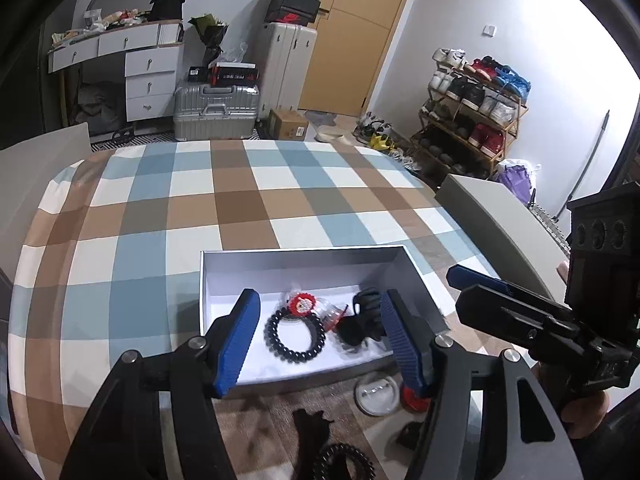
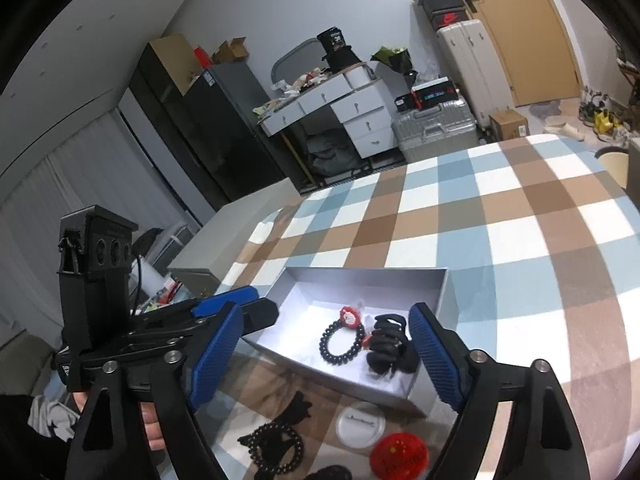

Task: Organize jewelry
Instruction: 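Withdraw both tools from the box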

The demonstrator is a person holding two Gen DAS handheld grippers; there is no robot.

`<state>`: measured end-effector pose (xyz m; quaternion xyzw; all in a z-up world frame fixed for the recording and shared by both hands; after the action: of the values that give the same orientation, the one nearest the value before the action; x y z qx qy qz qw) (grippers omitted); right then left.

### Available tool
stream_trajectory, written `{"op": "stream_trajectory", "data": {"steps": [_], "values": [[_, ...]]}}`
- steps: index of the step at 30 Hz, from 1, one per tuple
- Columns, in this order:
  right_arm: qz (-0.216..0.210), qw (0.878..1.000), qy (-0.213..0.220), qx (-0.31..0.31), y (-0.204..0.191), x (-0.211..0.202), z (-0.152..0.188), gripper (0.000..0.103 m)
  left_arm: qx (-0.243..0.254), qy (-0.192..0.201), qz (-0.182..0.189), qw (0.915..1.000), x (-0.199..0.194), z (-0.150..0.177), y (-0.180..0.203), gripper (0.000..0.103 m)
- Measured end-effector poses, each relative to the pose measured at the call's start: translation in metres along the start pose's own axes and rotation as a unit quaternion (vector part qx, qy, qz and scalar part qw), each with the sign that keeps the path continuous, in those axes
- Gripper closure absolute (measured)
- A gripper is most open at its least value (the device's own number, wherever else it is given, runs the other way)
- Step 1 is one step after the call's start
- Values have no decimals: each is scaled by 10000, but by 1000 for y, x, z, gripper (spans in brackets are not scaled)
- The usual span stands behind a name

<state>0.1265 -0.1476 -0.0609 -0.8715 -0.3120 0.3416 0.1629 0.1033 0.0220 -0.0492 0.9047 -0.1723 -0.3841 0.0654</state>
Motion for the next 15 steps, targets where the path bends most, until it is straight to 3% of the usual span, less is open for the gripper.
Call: {"op": "stream_trajectory", "data": {"steps": [3,6,15], "values": [[25,9999,96,-29,-5,-11,3,12,52,79,-43,9999,-9,3,5,41],[96,9996,261,-17,-9,-22,5,1,49,231,-103,9997,-20,6,9,29],[340,9983,461,53,-13,-49,16,0,-77,494,-113,9987,-39,13,13,26]]}}
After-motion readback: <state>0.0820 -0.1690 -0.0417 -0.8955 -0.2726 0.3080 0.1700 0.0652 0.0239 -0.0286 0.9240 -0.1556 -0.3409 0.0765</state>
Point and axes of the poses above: each gripper's, at about its wrist camera, not at the fingertips, and x roughly the way its jaws point, y to its right, z to its underside, the point moved 2 cm from there along x, roughly the way its jaws point, and after that the axes turned 2 degrees about -z, right-handed, at the moved point
